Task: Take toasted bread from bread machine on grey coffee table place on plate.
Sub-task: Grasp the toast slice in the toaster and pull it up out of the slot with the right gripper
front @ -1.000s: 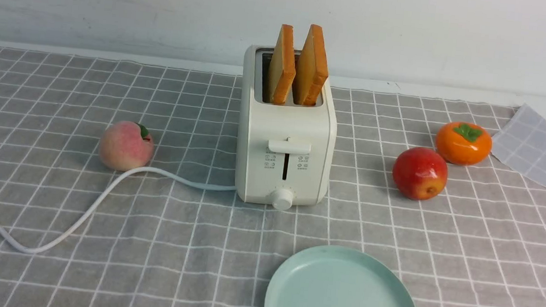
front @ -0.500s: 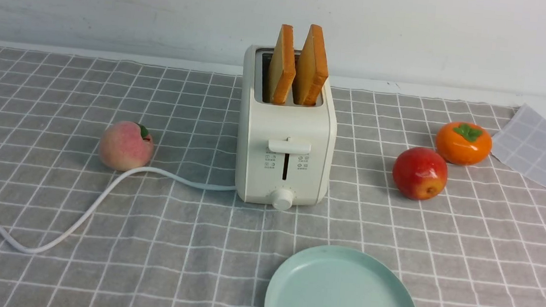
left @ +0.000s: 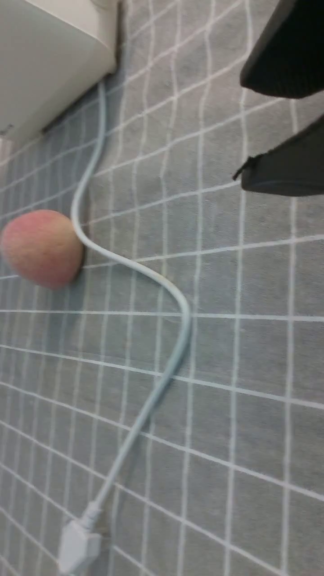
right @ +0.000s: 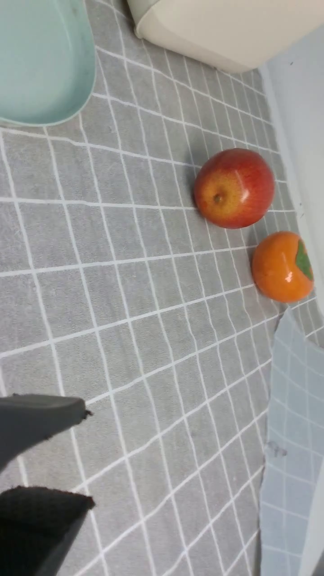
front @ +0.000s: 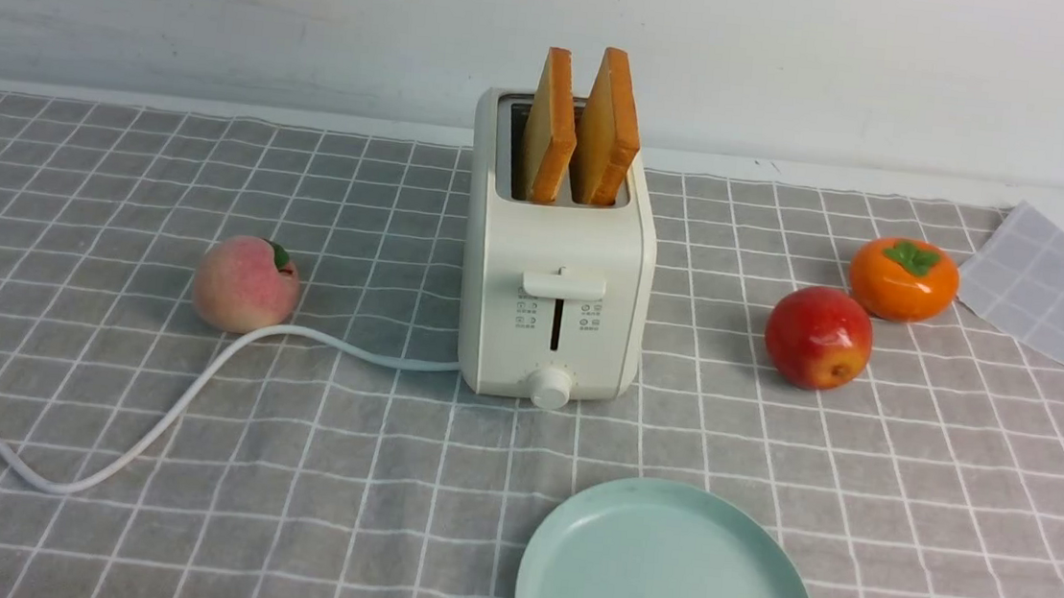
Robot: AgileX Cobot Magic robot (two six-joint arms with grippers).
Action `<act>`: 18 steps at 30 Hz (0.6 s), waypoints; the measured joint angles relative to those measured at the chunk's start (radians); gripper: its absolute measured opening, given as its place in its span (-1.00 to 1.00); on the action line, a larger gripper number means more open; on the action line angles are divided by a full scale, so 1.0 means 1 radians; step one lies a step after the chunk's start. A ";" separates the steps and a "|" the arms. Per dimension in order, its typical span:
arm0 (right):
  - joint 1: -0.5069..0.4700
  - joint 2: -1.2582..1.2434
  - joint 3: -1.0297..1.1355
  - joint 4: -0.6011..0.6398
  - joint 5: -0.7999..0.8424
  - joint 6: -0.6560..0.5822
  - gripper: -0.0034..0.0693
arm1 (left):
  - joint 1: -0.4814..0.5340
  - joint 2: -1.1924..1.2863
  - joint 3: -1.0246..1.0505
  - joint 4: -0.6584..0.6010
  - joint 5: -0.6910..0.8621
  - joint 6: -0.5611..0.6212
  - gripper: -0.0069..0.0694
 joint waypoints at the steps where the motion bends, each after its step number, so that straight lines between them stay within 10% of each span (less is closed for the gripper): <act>1: 0.000 0.000 0.000 -0.002 -0.007 0.000 -0.25 | 0.000 0.000 0.000 0.000 -0.012 0.000 -0.19; 18: 0.000 0.000 0.001 -0.020 -0.244 0.043 -0.25 | 0.000 0.000 0.000 0.001 -0.347 -0.032 -0.19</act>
